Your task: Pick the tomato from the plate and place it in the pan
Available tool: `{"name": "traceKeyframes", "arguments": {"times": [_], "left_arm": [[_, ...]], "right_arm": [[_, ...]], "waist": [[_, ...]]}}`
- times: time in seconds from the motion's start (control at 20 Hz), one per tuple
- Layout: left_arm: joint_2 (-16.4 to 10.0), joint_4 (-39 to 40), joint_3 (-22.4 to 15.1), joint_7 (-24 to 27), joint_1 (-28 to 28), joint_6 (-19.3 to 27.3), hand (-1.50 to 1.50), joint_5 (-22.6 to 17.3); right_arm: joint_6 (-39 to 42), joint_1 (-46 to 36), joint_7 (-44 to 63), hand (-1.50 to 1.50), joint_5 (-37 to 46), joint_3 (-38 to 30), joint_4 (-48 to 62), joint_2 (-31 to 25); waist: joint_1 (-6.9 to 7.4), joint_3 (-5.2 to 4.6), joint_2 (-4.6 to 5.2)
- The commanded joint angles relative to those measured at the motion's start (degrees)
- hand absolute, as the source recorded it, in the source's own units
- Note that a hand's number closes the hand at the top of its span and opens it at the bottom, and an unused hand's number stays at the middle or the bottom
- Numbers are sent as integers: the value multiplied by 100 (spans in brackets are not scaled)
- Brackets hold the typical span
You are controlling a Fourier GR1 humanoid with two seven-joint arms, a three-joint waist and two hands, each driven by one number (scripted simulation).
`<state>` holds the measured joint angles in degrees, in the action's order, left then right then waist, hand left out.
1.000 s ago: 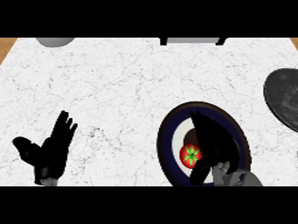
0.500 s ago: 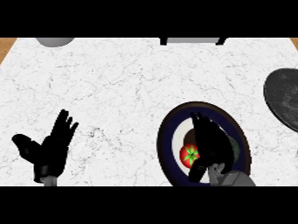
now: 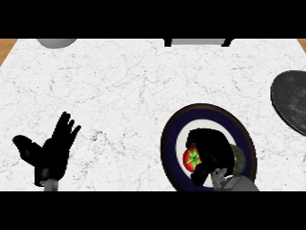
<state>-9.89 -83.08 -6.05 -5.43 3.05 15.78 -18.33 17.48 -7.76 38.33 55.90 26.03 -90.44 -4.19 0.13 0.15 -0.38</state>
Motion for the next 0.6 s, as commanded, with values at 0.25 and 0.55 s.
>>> {"name": "traceKeyframes", "arguments": {"times": [0.25,0.55], "left_arm": [[100,108,160,-236,-41,-74,0,158],[320,199,-11,294,387,-194,0,322]], "right_arm": [[-575,55,-914,150,304,-141,679,-148],[320,942,-1200,150,-3,50,-803,-898]], "waist": [[-3,-14,38],[-38,-17,27]]}}
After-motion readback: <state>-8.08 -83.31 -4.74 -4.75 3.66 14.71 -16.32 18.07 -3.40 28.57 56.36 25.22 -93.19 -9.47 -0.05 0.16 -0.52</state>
